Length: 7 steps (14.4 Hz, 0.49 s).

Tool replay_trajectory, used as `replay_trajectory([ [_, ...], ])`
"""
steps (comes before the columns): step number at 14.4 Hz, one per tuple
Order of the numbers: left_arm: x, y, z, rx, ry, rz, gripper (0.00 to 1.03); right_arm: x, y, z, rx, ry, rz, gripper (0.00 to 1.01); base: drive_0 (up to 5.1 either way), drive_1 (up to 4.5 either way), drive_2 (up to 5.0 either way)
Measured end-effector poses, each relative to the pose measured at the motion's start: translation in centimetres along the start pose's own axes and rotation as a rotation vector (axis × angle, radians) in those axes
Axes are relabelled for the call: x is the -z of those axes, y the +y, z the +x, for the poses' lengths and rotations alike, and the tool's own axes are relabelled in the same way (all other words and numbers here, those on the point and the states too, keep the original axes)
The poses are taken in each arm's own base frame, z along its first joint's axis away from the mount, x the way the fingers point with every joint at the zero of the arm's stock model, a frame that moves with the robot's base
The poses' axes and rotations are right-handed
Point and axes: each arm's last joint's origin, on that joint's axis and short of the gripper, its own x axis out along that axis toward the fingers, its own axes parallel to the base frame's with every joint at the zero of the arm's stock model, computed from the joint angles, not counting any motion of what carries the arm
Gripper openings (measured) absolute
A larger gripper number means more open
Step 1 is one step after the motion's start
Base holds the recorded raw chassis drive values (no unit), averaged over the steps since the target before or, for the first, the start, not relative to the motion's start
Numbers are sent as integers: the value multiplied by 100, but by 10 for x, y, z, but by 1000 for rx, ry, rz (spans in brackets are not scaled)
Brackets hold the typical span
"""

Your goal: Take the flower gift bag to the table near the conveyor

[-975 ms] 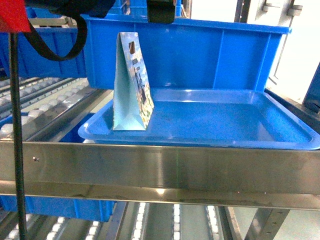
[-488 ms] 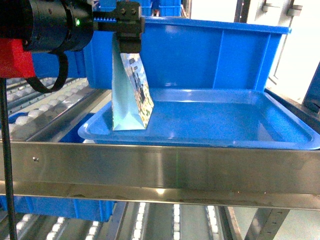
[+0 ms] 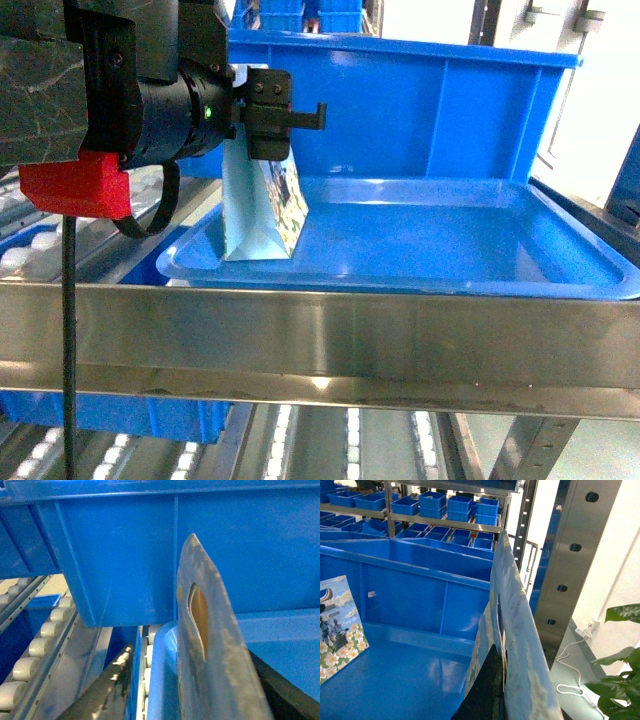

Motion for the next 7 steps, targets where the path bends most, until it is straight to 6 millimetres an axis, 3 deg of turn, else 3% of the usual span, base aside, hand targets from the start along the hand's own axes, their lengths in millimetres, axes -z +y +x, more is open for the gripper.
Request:
replay_trajectory([
  [3, 0, -1, 0, 0, -1, 5, 25, 0, 0, 0, 0, 0, 0, 2, 0, 0, 0],
  [6, 0, -3, -1, 3, -6, 6, 4, 0, 0, 0, 0, 0, 0, 2, 0, 0, 0],
  [7, -1, -2, -1, 0, -14, 12, 2, 0, 0, 0, 0, 0, 0, 2, 0, 0, 0],
])
